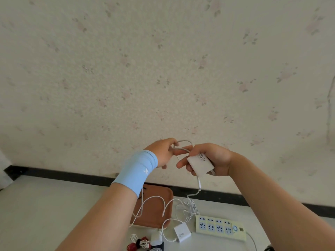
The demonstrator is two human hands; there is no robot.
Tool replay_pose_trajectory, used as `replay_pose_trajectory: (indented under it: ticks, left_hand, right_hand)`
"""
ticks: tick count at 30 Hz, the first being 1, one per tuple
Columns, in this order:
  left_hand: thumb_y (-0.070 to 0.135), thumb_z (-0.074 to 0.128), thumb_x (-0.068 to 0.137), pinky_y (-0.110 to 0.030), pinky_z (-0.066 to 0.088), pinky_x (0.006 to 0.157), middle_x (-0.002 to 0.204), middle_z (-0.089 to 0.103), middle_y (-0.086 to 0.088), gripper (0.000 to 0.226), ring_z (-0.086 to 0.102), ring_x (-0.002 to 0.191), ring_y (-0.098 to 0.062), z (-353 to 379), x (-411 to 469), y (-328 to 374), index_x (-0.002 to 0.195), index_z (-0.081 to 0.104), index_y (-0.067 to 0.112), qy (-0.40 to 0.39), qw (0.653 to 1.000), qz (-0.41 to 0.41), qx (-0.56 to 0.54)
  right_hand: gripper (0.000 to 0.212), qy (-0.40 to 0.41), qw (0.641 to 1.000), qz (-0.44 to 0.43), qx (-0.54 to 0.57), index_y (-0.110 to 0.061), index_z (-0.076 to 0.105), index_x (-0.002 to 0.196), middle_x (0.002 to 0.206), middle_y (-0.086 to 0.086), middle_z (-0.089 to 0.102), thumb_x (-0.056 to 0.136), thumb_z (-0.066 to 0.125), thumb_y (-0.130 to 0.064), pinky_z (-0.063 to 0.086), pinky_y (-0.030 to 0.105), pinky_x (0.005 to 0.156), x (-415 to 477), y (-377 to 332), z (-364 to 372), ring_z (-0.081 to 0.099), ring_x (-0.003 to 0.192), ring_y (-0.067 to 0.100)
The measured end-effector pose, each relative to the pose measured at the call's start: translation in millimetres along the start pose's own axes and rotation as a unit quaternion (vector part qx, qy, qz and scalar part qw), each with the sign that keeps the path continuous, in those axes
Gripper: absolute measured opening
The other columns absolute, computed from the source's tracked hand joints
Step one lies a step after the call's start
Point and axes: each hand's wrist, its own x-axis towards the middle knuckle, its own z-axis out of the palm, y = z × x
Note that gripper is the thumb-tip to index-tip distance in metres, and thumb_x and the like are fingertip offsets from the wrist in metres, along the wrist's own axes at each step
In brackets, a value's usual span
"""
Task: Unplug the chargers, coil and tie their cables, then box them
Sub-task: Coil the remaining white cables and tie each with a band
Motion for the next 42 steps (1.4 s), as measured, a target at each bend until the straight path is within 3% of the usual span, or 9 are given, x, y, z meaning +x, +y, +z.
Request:
replay_pose_trajectory:
  ticks: [6, 9, 12, 14, 17, 23, 29, 35, 42]
  left_hand:
    - [0.021, 0.034, 0.106, -0.026, 0.047, 0.059, 0.121, 0.059, 0.006, 0.037, 0.06, 0.069, -0.014, -18, 8, -14, 0.13, 0.058, 0.034, 0.052, 0.998, 0.019, 0.02]
    - [0.013, 0.035, 0.103, -0.03, 0.051, 0.081, 0.136, 0.047, 0.002, 0.045, 0.063, 0.093, -0.021, -13, 6, -15, 0.136, 0.053, 0.037, 0.001, 0.998, 0.028, 0.054]
    - [0.002, 0.035, 0.095, -0.034, 0.047, 0.091, 0.129, 0.058, 0.005, 0.044, 0.059, 0.112, -0.022, -15, 1, -9, 0.105, 0.066, 0.032, 0.003, 0.999, 0.034, 0.0]
    - [0.001, 0.036, 0.089, -0.036, 0.05, 0.084, 0.096, 0.073, 0.003, 0.034, 0.065, 0.093, -0.022, -18, -1, -6, 0.084, 0.063, 0.021, 0.004, 0.997, 0.024, -0.07]
    - [0.015, 0.043, 0.082, -0.035, 0.044, 0.065, 0.066, 0.052, -0.003, 0.018, 0.048, 0.066, -0.022, -24, -6, -3, 0.067, 0.054, 0.016, 0.021, 0.995, 0.03, -0.095]
    - [0.044, 0.058, 0.088, -0.019, 0.03, 0.049, 0.052, 0.037, 0.008, 0.04, 0.032, 0.049, -0.01, -45, -16, -4, 0.058, 0.058, 0.017, 0.011, 0.985, 0.078, -0.155]
    - [0.04, 0.063, 0.092, -0.034, 0.05, 0.084, 0.084, 0.072, -0.002, 0.025, 0.064, 0.085, -0.022, -40, -14, 1, 0.071, 0.075, 0.032, -0.013, 0.994, 0.1, -0.044]
    - [0.029, 0.059, 0.097, -0.01, 0.04, 0.066, 0.081, 0.067, 0.017, 0.02, 0.053, 0.059, 0.016, -44, -18, 7, 0.097, 0.077, 0.021, -0.014, 0.994, 0.093, -0.053]
    - [0.047, 0.062, 0.091, -0.02, 0.042, 0.057, 0.049, 0.05, 0.007, 0.036, 0.045, 0.045, -0.011, -43, -21, 4, 0.073, 0.07, 0.017, -0.06, 0.995, 0.012, -0.073]
  right_hand:
    - [0.031, 0.014, 1.0, 0.003, 0.013, -0.005, 0.065, 0.108, 0.091, 0.019, 0.066, 0.078, 0.059, -0.012, 0.051, 0.05, 0.092, 1, 3, 1, 0.062, 0.08, 0.031]
    - [0.013, 0.033, 0.999, -0.017, -0.015, -0.007, 0.065, 0.089, 0.087, 0.017, 0.067, 0.082, 0.062, -0.018, 0.051, 0.044, 0.087, -1, 0, 6, 0.065, 0.076, 0.032]
    - [0.027, 0.056, 0.996, -0.024, -0.064, -0.008, 0.062, 0.085, 0.098, 0.019, 0.073, 0.1, 0.055, -0.029, 0.055, 0.03, 0.074, -5, -3, 11, 0.07, 0.084, 0.029]
    - [0.03, 0.043, 0.995, -0.038, -0.086, -0.006, 0.063, 0.087, 0.113, 0.017, 0.074, 0.104, 0.051, -0.028, 0.056, 0.031, 0.084, -7, -5, 15, 0.071, 0.096, 0.025]
    - [0.028, 0.057, 0.972, -0.055, -0.221, -0.011, 0.072, 0.106, 0.115, 0.001, 0.076, 0.104, 0.052, -0.031, 0.053, 0.033, 0.089, -8, -7, 19, 0.07, 0.098, 0.018]
    - [0.045, 0.061, 0.953, -0.086, -0.285, -0.03, 0.064, 0.117, 0.089, 0.006, 0.073, 0.101, 0.034, -0.06, 0.051, 0.033, 0.069, -11, -7, 32, 0.065, 0.074, 0.018]
    - [0.027, 0.005, 0.952, -0.057, -0.3, -0.017, 0.069, 0.096, 0.102, 0.005, 0.077, 0.105, 0.044, -0.012, 0.05, 0.025, 0.094, -8, -2, 27, 0.069, 0.108, 0.018]
    - [0.03, 0.04, 0.978, -0.102, -0.179, -0.007, 0.07, 0.107, 0.071, 0.006, 0.066, 0.101, 0.042, 0.003, 0.052, 0.031, 0.091, -5, 2, 24, 0.072, 0.103, 0.029]
    - [0.015, 0.097, 0.98, -0.125, -0.123, -0.014, 0.055, 0.064, 0.048, 0.004, 0.035, 0.075, 0.044, -0.012, 0.05, 0.036, 0.073, -13, -7, 17, 0.06, 0.062, 0.031]
